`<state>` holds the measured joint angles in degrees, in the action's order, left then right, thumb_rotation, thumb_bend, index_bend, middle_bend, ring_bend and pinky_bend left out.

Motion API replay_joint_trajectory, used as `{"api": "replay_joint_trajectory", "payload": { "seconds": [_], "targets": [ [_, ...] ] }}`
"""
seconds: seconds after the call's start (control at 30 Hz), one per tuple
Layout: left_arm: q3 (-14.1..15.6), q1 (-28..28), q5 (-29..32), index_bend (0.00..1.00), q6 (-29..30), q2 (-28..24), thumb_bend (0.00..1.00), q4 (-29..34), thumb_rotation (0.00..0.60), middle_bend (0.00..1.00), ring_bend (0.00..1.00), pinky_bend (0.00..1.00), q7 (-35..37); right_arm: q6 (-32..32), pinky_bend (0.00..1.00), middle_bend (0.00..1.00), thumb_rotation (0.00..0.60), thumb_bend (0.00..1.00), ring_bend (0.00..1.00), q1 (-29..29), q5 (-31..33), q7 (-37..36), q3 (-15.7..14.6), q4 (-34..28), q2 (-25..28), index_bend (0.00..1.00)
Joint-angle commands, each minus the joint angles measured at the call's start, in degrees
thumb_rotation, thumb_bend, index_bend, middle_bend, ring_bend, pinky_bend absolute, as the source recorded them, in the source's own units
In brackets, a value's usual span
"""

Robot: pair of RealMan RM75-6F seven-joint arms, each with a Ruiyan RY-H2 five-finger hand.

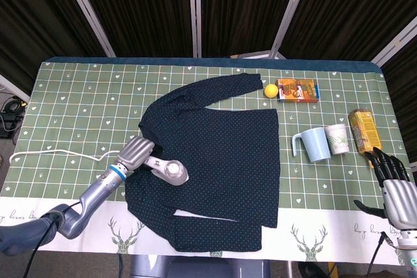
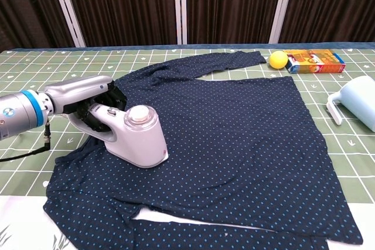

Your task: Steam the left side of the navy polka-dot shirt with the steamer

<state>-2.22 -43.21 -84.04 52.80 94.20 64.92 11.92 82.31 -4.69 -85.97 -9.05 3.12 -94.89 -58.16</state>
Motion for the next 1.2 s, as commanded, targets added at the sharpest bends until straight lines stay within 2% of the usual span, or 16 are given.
{"api": "replay_joint_trajectory", "payload": {
  "seconds": [0.03,1.0,1.2],
  "targets": [
    [0.15,-0.09,-0.18,0.88,-0.22,0.58,0.0,0.06,0.6,0.81,0.81,1.0,-0.17,0.01,0.0,0.0,0.6,0.0,0.0,0.02,0.04,-0.08,0.01,0.01,0.04,0.0],
    [-0.32,-1.93,-1.17,0.88,-1.26,4.86,0.0,4.76,0.6,0.81,0.81,1.0,-5.1,0.63,0.0,0.0,0.6,0.0,0.0,0.36,-0.28,-2.28,-0.01,0.21,0.81,0.0],
    [-0.01,-1.74,-1.1,0.88,-1.22,5.12,0.0,4.08,0.6,0.81,0.81,1.0,-5.76,0.73,0.0,0.0,0.6,0.0,0.0,0.4,-0.33,-2.29,-0.02,0.21,0.83,0.0]
  ]
}}
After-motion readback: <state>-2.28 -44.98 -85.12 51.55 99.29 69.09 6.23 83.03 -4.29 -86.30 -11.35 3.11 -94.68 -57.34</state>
